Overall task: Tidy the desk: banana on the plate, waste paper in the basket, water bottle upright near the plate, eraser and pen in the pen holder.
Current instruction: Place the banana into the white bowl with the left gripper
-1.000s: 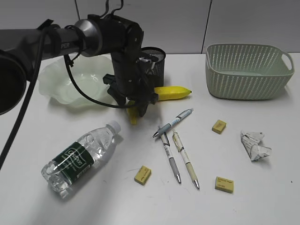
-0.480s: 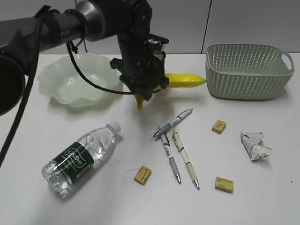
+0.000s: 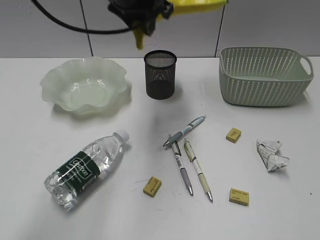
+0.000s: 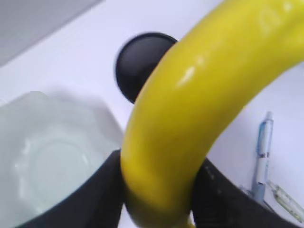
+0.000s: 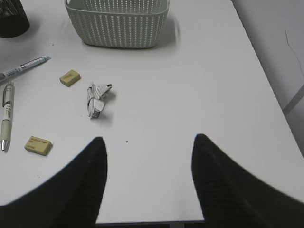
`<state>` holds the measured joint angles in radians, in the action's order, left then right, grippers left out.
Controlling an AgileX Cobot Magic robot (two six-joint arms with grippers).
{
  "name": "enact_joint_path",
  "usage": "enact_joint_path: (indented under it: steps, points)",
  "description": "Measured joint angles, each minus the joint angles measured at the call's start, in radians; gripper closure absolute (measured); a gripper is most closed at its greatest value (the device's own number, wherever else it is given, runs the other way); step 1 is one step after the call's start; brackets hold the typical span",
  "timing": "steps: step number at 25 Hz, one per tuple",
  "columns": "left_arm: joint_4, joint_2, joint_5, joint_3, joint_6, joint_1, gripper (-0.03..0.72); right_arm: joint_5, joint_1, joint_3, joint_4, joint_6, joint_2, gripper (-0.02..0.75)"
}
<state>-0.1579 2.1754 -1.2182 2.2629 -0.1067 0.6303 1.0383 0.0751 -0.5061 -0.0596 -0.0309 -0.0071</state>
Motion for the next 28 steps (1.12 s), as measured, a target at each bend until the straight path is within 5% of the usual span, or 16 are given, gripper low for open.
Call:
enact_joint_path:
  steps: [9, 15, 21, 28]
  points:
    - [-0.035, -0.102, 0.000, -0.003, -0.003, -0.239, 0.379, 0.000, 0.000, 0.000, 0.000, 0.000, 0.000, 0.282]
    - [0.004, -0.102, 0.000, -0.110, -0.007, -0.369, 0.379, 0.000, 0.000, 0.000, 0.000, 0.000, 0.000, 0.282]
    - [0.041, -0.077, -0.003, -0.253, -0.007, -0.395, 0.379, 0.000, 0.000, 0.000, 0.000, 0.000, 0.000, 0.282]
    - [0.043, 0.062, 0.063, -0.271, -0.007, -0.395, 0.379, 0.000, 0.000, 0.000, 0.000, 0.000, 0.000, 0.282]
